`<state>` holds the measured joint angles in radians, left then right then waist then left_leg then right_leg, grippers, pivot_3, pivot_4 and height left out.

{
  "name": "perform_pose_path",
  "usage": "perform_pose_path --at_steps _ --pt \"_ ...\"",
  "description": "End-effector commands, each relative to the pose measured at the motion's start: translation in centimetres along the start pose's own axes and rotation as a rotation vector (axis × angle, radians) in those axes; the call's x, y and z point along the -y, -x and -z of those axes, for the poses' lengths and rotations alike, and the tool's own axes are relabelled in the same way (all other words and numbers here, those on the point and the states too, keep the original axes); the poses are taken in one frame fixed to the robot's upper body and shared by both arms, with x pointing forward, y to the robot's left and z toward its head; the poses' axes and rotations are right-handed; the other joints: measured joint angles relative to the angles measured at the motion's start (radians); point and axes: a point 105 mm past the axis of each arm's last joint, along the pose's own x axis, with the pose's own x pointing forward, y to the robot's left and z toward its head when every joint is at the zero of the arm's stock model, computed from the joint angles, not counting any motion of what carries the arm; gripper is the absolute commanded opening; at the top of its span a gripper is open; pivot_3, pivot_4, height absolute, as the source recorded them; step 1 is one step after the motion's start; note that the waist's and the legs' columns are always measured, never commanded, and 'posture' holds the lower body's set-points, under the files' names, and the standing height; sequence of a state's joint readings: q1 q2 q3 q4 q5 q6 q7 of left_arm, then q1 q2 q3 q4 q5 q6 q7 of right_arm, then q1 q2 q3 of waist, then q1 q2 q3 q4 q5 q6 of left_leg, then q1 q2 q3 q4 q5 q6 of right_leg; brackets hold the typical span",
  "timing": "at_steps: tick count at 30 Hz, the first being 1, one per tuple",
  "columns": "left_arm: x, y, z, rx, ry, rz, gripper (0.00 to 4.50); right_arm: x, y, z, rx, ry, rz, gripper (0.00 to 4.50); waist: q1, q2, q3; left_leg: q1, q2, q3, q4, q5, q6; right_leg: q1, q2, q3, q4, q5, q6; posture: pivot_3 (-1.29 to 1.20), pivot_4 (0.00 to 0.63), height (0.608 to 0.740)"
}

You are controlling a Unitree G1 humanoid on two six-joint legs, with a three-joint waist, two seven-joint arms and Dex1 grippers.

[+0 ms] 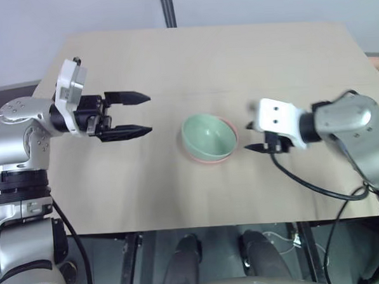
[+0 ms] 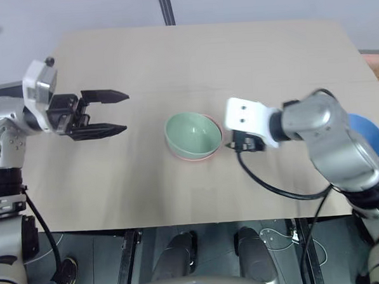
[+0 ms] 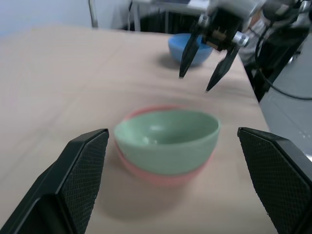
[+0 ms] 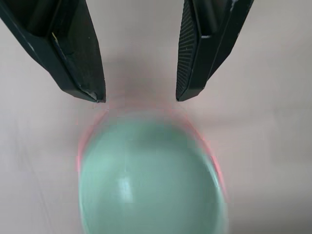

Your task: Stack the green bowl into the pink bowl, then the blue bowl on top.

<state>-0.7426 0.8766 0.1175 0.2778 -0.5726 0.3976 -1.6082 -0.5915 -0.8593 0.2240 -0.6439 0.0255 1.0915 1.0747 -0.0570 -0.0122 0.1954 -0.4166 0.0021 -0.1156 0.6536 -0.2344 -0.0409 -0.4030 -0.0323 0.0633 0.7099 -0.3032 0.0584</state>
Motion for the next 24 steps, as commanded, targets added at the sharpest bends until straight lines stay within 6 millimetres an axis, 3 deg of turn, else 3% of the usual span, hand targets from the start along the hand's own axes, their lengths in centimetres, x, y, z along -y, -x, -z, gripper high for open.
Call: perform_pose_path --at_steps 1,7,15,19,24 --pt "-0.3 -0.8 -1.4 0.031 -0.055 0.040 4.50 1.7 3.0 2.2 -0.068 -0.095 0.209 2.38 0.001 0.000 0.000 0.000 0.000 0.001 0.000 0.000 0.000 0.000 0.000 0.001 0.000 0.000 0.000 0.00 0.150 0.740" --pt "-1.4 -3.1 -3.1 0.114 -0.072 0.109 4.50 3.0 7.0 6.5 -0.234 -0.195 0.435 2.38 -0.002 0.000 0.000 0.001 0.000 0.001 0.000 0.000 0.000 0.000 0.001 0.001 0.001 0.000 0.000 0.00 0.150 0.740" --pt "-2.6 -6.3 -4.2 0.167 -0.099 0.186 4.50 3.0 10.9 9.9 -0.380 -0.321 0.624 2.38 0.000 0.000 0.000 0.000 0.000 0.002 0.000 0.000 0.000 0.000 0.001 0.002 0.001 0.000 0.000 0.00 0.150 0.740" --pt "-2.7 -7.3 -4.5 0.181 -0.102 0.218 4.50 2.2 11.1 10.8 -0.423 -0.364 0.635 2.38 -0.004 0.000 0.000 0.000 0.000 0.002 0.000 0.000 0.000 0.000 0.000 0.003 0.000 0.000 0.000 0.00 0.150 0.740" --pt "-3.0 -7.9 -4.4 0.180 -0.104 0.226 4.50 1.7 9.8 11.3 -0.392 -0.435 0.633 2.38 -0.005 0.000 0.000 0.001 0.000 0.002 0.000 0.000 0.000 0.000 0.001 0.003 0.001 0.000 0.000 0.00 0.150 0.740"
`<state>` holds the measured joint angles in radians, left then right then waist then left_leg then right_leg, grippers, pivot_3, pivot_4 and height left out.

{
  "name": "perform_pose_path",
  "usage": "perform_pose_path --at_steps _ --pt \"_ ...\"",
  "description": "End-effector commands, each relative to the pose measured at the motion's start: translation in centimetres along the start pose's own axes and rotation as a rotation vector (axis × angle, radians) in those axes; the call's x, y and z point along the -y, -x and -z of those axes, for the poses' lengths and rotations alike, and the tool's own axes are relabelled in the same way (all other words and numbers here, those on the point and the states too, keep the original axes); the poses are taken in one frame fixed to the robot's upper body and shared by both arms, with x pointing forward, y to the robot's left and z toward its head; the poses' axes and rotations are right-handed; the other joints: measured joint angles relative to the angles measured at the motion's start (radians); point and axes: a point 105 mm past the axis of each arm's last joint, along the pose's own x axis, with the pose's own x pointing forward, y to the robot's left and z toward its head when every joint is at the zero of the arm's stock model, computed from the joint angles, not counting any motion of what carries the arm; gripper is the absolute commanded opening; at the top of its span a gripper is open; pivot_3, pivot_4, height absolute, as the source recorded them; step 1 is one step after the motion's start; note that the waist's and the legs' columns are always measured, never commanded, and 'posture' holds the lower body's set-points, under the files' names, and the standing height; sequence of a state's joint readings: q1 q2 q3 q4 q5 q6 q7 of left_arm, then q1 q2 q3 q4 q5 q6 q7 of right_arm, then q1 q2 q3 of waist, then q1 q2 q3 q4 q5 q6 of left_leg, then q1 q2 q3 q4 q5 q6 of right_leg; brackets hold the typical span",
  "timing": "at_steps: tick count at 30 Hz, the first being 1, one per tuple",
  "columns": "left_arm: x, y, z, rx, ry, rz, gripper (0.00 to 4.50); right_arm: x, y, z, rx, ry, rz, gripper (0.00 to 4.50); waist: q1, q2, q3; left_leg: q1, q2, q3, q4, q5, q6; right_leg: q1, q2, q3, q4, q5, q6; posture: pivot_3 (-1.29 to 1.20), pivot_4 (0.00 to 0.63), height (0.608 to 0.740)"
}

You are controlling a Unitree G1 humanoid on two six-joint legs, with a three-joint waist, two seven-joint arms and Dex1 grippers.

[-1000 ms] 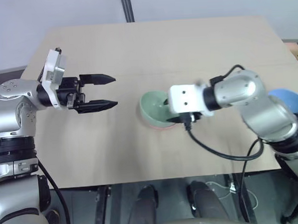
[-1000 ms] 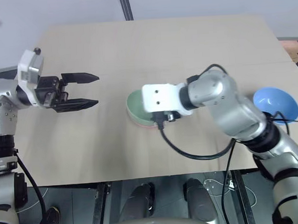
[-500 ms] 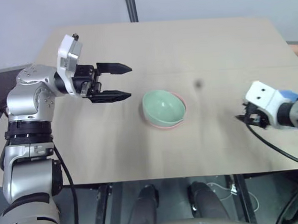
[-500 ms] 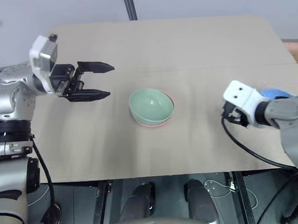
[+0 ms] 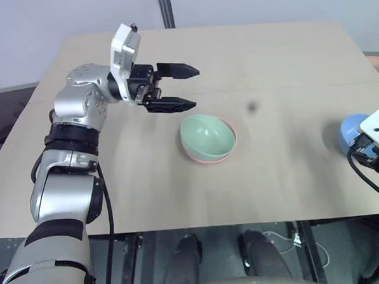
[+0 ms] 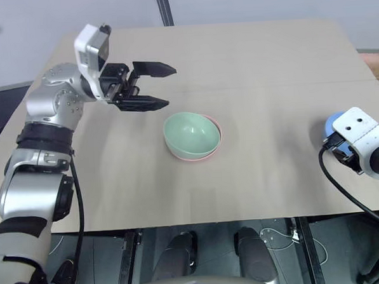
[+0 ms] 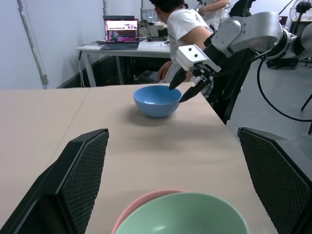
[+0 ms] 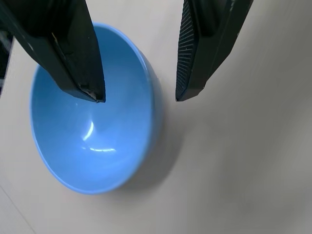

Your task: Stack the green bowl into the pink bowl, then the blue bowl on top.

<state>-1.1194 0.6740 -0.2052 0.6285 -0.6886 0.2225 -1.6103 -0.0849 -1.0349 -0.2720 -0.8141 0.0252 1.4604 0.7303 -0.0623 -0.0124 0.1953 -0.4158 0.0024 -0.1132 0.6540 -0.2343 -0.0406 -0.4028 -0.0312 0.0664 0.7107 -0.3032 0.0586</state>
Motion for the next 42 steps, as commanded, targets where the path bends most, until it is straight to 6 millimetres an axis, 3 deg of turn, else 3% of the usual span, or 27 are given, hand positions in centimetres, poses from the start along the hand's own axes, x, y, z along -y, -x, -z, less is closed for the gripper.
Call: perform_pose_path --at_steps 1,7,12,13,22,26,29,32,36,39,42 --pt "-0.2 -0.1 -1.2 0.015 -0.053 0.009 4.50 0.3 -0.2 -0.3 0.027 -0.028 0.043 2.38 -0.001 0.000 0.000 0.000 0.000 0.000 0.000 0.000 0.000 0.000 0.000 0.000 0.000 0.000 0.000 0.00 0.150 0.740" --pt "-0.1 -0.2 -0.9 -0.002 -0.051 0.020 4.50 0.2 -1.9 -0.1 0.031 -0.011 0.022 2.38 0.002 0.000 0.000 0.000 0.000 0.000 0.000 0.000 0.000 0.000 0.000 0.000 0.000 0.000 0.000 0.00 0.150 0.740" --pt "-0.1 0.3 -0.4 -0.047 -0.053 0.007 4.50 -0.2 -2.1 -0.7 0.062 0.024 -0.025 0.17 0.000 0.000 0.000 0.000 0.000 0.000 0.000 0.000 0.000 0.000 0.000 0.000 0.000 0.000 0.000 0.00 0.150 0.740" --pt "0.0 0.4 -0.4 -0.051 -0.053 0.006 4.50 -0.2 -2.1 -0.7 0.062 0.025 -0.026 0.07 -0.001 0.000 0.000 0.000 0.000 0.000 0.000 0.000 0.000 0.000 0.000 0.000 0.000 0.000 0.000 0.00 0.150 0.740" --pt "0.1 0.9 -0.2 -0.080 -0.051 -0.008 4.50 0.0 -2.6 -1.3 0.075 0.040 -0.036 0.07 -0.001 0.000 0.000 0.000 0.000 0.000 0.000 0.000 0.000 0.000 0.000 0.000 0.000 0.000 0.000 0.00 0.150 0.740" --pt "0.2 1.2 -0.1 -0.084 -0.049 -0.014 4.50 0.4 -2.3 -3.3 0.135 0.074 -0.036 0.07 -0.005 0.000 0.000 0.000 0.000 0.000 0.000 0.000 0.000 0.000 0.000 0.000 0.000 0.000 0.000 0.00 0.150 0.740" --pt "0.2 1.4 -0.1 -0.084 -0.047 -0.022 4.50 -0.1 -1.6 -6.1 0.237 0.130 -0.064 0.07 -0.007 0.000 0.000 0.000 0.000 0.000 0.000 0.000 0.000 0.000 0.000 0.000 0.000 0.000 0.000 0.00 0.150 0.740" --pt "0.3 1.7 0.0 -0.087 -0.044 -0.028 4.50 -2.2 -0.1 -9.8 0.400 0.180 -0.193 0.07 -0.011 0.000 0.000 0.000 0.000 0.000 0.000 0.000 0.000 0.000 0.000 0.000 0.000 0.000 0.000 0.00 0.150 0.740" --pt "0.3 2.2 0.0 -0.094 -0.043 -0.046 4.50 -7.4 3.2 -13.9 0.623 0.315 -0.473 0.07 -0.008 0.001 0.000 0.000 0.001 -0.001 0.000 0.000 0.000 0.000 0.001 -0.001 -0.001 0.000 0.000 0.00 0.150 0.740" --pt "0.2 2.8 0.1 -0.108 -0.040 -0.066 4.50 -10.9 5.2 -15.6 0.733 0.435 -0.664 0.07 -0.007 0.001 0.000 -0.001 0.000 -0.001 0.000 0.000 0.000 0.000 0.000 -0.001 -0.002 0.000 0.000 0.00 0.150 0.740" --pt "0.0 3.1 0.1 -0.117 -0.042 -0.085 4.50 -13.1 5.9 -16.8 0.770 0.557 -0.766 0.07 -0.006 0.001 0.000 -0.001 0.000 -0.001 0.000 0.000 0.000 0.000 -0.001 -0.002 -0.002 0.000 0.000 0.00 0.150 0.740"
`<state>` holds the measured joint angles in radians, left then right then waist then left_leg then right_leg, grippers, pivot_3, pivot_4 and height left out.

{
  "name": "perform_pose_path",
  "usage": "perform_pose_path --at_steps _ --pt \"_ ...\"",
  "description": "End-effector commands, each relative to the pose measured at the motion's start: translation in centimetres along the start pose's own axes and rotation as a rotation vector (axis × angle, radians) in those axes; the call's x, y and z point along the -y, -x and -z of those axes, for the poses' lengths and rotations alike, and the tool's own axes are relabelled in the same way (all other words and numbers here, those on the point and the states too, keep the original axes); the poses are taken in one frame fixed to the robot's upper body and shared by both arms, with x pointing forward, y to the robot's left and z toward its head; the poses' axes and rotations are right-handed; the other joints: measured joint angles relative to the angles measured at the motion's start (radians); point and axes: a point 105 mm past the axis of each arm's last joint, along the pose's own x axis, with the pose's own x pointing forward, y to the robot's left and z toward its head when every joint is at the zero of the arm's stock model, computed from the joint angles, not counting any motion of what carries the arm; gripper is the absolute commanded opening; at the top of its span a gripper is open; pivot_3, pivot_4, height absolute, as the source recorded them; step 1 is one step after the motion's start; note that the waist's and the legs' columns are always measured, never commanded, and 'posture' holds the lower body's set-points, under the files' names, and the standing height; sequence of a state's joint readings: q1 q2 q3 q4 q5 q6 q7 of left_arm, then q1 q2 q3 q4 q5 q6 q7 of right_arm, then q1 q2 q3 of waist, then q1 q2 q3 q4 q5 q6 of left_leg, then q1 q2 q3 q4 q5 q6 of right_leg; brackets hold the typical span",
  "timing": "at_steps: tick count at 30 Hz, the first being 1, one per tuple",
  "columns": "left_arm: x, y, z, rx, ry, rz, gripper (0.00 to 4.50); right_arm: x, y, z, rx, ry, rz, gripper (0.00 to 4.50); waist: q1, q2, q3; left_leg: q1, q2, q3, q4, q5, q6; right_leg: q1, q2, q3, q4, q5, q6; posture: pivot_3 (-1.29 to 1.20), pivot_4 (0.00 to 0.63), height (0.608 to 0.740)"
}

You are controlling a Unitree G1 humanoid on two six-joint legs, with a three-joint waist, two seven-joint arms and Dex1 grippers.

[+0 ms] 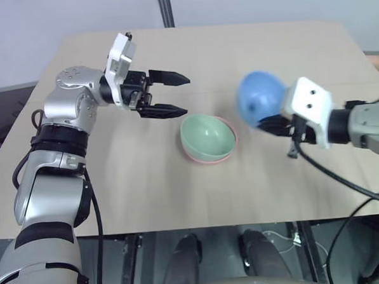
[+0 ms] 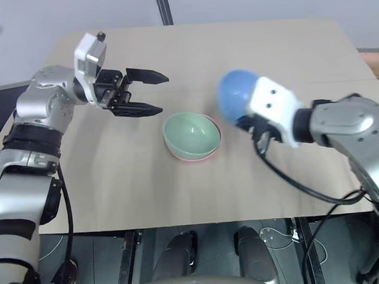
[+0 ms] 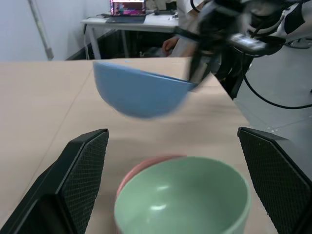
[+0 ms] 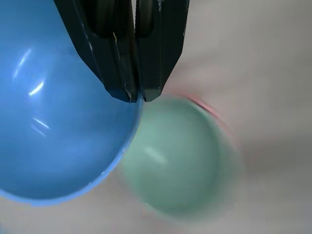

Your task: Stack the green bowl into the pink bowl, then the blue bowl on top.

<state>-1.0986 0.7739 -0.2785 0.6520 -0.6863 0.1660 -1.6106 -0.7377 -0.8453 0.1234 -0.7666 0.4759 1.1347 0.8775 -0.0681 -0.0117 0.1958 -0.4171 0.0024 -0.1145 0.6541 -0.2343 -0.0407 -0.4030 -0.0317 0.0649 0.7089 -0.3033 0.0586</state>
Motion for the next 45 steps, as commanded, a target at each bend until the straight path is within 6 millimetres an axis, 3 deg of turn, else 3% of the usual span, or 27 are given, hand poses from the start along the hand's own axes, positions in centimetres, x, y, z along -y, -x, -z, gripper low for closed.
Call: perform_pose_path --at_steps 1,9,12,14,17,21,30,34,38,41,45 --pt "-0.3 1.0 -1.1 -0.003 -0.045 -0.034 4.50 -1.5 -1.5 -2.1 0.044 0.141 -0.141 0.07 0.000 0.000 0.000 0.000 0.000 0.000 0.000 0.000 0.000 0.000 0.000 0.000 0.000 0.000 0.000 0.00 0.150 0.740" --pt "0.2 1.6 -1.2 -0.019 -0.040 -0.037 4.50 -1.4 -4.3 -4.4 0.108 0.277 -0.222 0.07 -0.003 0.000 0.000 0.000 0.000 -0.001 0.000 0.000 0.000 -0.001 0.000 0.000 0.001 0.000 0.000 0.00 0.150 0.740" --pt "0.3 2.0 -1.2 -0.017 -0.037 -0.048 4.50 -0.7 -5.1 -5.0 0.123 0.277 -0.191 0.97 -0.005 0.000 0.000 0.000 0.000 -0.001 0.000 0.000 0.000 -0.001 0.000 0.000 0.001 0.000 0.000 0.00 0.150 0.740" --pt "0.4 2.2 -1.1 -0.016 -0.035 -0.051 4.50 -0.1 -5.3 -5.0 0.110 0.269 -0.162 1.82 -0.005 0.000 0.000 0.000 0.000 -0.001 0.000 0.000 0.000 -0.001 0.000 0.000 0.002 0.000 0.000 0.00 0.150 0.740" --pt "0.5 2.3 -0.9 -0.021 -0.019 -0.057 4.50 0.5 -4.8 -4.7 0.098 0.260 -0.152 1.82 -0.002 0.000 0.000 0.000 0.000 -0.001 0.000 0.000 0.000 -0.001 0.000 0.000 0.001 0.000 0.000 0.00 0.150 0.740" --pt "0.6 2.9 -0.3 -0.047 0.007 -0.082 4.50 1.5 -2.6 -2.9 0.068 0.171 -0.107 1.82 0.000 0.000 0.000 0.000 0.000 -0.001 0.001 0.000 0.000 -0.001 0.000 -0.001 0.001 0.000 0.000 0.00 0.150 0.740" --pt "1.1 5.3 0.3 -0.061 0.005 -0.240 4.50 3.1 4.4 1.6 0.104 -0.203 0.113 1.82 -0.004 0.000 0.000 0.001 0.001 0.000 0.000 0.000 0.000 -0.001 0.000 0.000 0.002 0.000 0.000 0.00 0.150 0.740" --pt "1.4 6.5 2.1 -0.091 0.038 -0.372 4.50 3.2 7.1 3.9 0.112 -0.322 0.240 1.82 -0.001 0.000 0.000 0.001 0.000 0.000 0.000 0.000 0.000 0.000 0.000 0.000 0.002 0.000 0.000 0.00 0.150 0.740" --pt "2.8 6.9 4.2 -0.115 0.068 -0.429 4.50 2.8 10.4 6.9 0.138 -0.405 0.349 1.82 0.006 -0.001 -0.001 0.001 0.000 0.001 0.000 0.000 0.000 0.000 0.000 0.001 0.002 0.000 0.000 0.00 0.150 0.740" --pt "3.8 7.6 5.5 -0.156 0.083 -0.486 4.50 1.0 12.8 10.1 0.074 -0.467 0.367 1.82 0.014 -0.001 -0.001 0.001 0.000 0.000 0.000 0.000 0.000 0.001 0.000 0.001 0.001 0.000 0.000 0.00 0.150 0.740" --pt "4.8 8.3 5.4 -0.163 0.073 -0.523 4.50 0.4 14.7 10.9 0.078 -0.433 0.390 1.82 0.019 -0.001 -0.001 0.004 0.000 0.004 0.000 0.000 0.000 0.001 0.000 0.003 0.002 0.000 0.000 0.00 0.150 0.740"
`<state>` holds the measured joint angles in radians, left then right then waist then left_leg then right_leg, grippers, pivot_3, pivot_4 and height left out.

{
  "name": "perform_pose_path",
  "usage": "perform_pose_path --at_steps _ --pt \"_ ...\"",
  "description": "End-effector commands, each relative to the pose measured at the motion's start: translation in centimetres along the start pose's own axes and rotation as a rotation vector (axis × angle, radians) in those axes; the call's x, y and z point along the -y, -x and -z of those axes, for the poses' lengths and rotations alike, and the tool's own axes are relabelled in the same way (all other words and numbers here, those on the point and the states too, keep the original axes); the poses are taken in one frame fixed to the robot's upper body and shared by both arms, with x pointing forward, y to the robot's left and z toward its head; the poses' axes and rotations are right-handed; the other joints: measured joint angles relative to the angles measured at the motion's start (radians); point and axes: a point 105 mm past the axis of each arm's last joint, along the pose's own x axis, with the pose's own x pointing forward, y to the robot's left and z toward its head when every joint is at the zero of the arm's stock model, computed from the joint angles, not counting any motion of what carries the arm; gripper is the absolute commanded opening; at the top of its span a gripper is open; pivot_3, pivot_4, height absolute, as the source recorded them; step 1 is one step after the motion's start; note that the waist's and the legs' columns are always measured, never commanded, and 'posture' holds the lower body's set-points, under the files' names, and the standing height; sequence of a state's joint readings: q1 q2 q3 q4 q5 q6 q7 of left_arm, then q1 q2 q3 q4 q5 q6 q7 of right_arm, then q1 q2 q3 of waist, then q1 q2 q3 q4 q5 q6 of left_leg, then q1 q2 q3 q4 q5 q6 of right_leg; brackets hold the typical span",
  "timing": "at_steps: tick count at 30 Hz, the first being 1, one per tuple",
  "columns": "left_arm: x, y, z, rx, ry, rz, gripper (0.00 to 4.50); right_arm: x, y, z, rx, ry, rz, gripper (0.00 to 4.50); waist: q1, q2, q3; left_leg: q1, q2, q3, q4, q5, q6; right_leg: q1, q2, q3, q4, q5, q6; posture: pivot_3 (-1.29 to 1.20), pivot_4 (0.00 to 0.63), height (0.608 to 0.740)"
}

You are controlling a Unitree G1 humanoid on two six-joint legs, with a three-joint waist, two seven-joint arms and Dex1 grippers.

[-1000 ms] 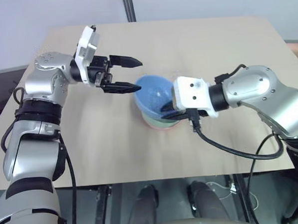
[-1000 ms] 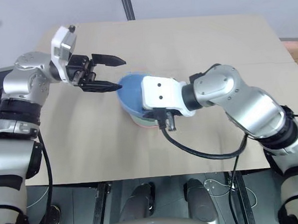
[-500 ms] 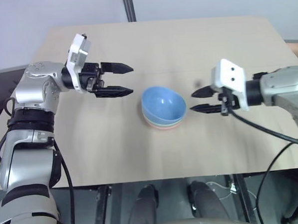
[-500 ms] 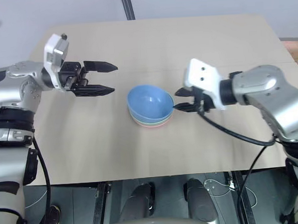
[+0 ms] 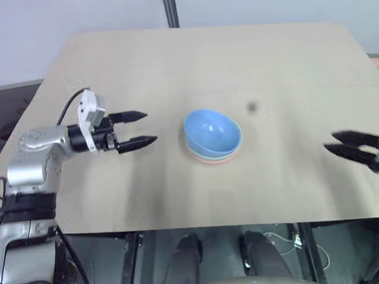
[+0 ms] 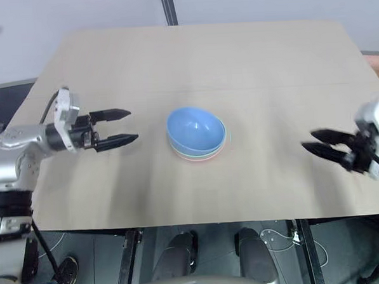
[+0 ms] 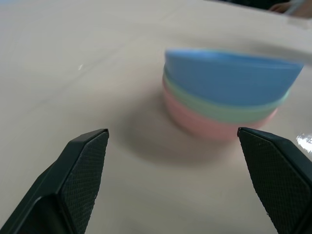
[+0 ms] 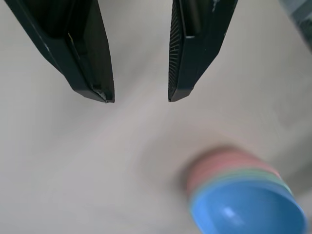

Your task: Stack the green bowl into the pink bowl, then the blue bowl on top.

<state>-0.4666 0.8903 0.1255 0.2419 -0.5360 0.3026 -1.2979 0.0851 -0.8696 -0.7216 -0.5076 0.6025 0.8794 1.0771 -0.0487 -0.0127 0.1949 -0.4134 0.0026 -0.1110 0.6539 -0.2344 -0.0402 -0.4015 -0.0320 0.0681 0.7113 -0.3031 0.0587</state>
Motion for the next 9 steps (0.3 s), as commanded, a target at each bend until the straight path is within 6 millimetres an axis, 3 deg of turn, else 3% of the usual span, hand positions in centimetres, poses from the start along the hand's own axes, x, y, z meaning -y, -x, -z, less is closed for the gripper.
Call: perform_pose_path --at_steps 1,5,9 --pt "0.17 1.24 -2.51 0.035 -0.101 -0.037 4.50 0.09 1.67 -1.80 0.063 0.126 0.004 1.82 0.000 0.000 0.000 0.001 0.000 0.000 0.000 0.000 0.000 0.001 0.000 0.000 0.000 0.000 0.000 0.00 0.150 0.740" --pt "0.47 1.70 -2.45 0.028 -0.110 -0.041 4.50 0.14 1.98 -1.94 0.059 0.148 -0.019 1.82 0.001 0.000 0.000 0.018 0.002 0.001 -0.002 0.000 0.000 0.018 0.002 0.001 -0.003 -0.001 0.000 0.00 0.150 0.740" --pt "0.73 1.99 -2.54 0.023 -0.135 -0.035 4.50 0.05 1.97 -1.79 0.043 0.150 -0.036 1.82 0.004 0.000 0.000 0.021 0.003 0.001 -0.003 0.000 0.000 0.024 0.003 0.000 -0.009 0.000 0.001 0.00 0.150 0.740"
